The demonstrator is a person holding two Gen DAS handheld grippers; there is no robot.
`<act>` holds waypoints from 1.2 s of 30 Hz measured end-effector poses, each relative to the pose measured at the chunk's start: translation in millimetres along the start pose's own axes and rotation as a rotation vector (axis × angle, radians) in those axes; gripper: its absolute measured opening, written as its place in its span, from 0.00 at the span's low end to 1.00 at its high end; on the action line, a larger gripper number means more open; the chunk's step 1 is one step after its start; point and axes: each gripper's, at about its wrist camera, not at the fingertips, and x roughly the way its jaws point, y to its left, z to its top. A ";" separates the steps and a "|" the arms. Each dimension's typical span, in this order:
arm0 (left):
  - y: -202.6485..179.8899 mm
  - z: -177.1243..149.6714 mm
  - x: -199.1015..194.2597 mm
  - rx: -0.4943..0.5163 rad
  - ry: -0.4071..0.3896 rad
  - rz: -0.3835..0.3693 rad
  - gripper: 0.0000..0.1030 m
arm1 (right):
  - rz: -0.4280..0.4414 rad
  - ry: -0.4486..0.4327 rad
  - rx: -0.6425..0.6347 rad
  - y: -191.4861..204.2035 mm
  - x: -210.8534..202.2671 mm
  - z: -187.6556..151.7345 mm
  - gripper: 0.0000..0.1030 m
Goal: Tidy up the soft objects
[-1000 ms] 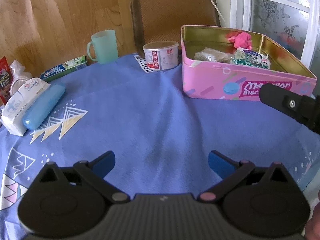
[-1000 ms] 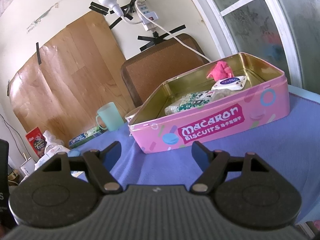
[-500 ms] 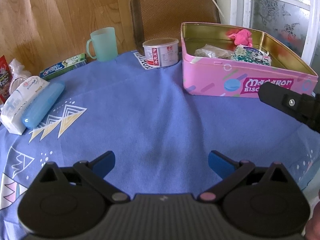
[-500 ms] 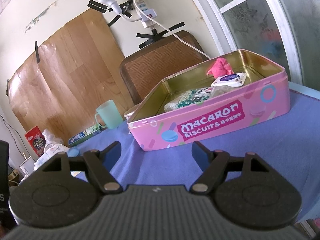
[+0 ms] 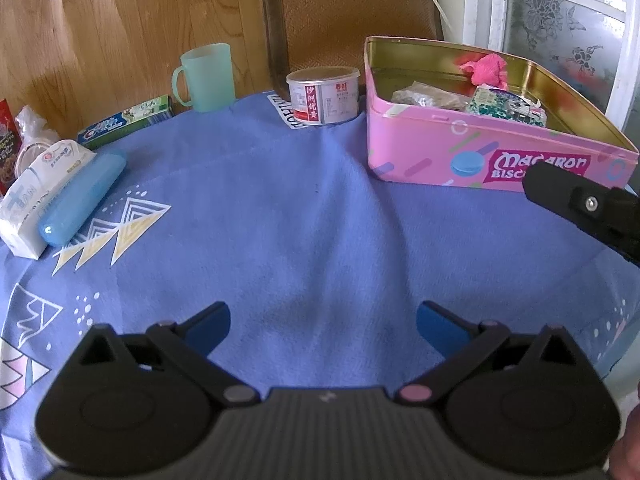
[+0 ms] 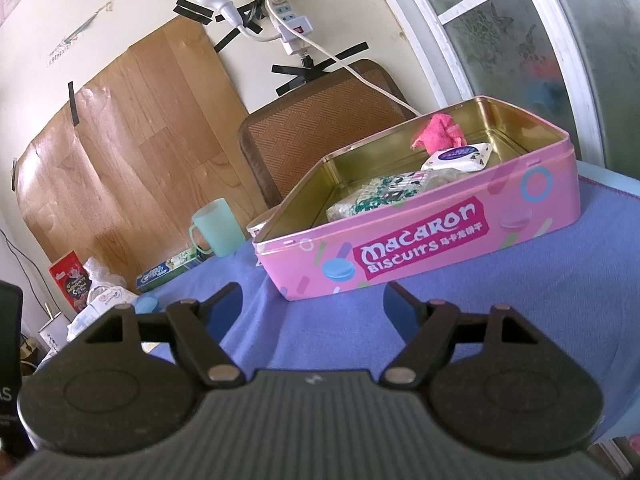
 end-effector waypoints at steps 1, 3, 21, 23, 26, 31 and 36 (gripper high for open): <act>0.0 0.1 0.2 0.000 0.001 -0.001 1.00 | 0.000 0.000 0.000 -0.1 0.0 0.1 0.77; -0.2 0.2 0.3 0.001 0.001 -0.001 1.00 | 0.000 0.002 0.001 -0.7 0.5 -0.2 0.77; -0.7 -0.2 2.0 0.004 0.003 -0.001 1.00 | -0.003 0.004 0.005 -2.2 0.9 -1.3 0.77; -0.8 -0.4 2.2 0.003 0.003 -0.001 1.00 | -0.004 0.003 0.004 -2.3 0.9 -1.2 0.77; -0.5 -0.4 2.3 0.003 0.004 0.000 1.00 | -0.004 0.003 0.004 -2.3 0.8 -1.1 0.77; 0.6 -0.1 2.1 0.003 0.003 0.002 1.00 | -0.004 0.004 0.004 -2.0 1.1 -0.8 0.77; 0.7 0.2 2.5 0.004 0.004 0.002 1.00 | -0.004 0.004 0.004 -2.5 1.3 -0.7 0.77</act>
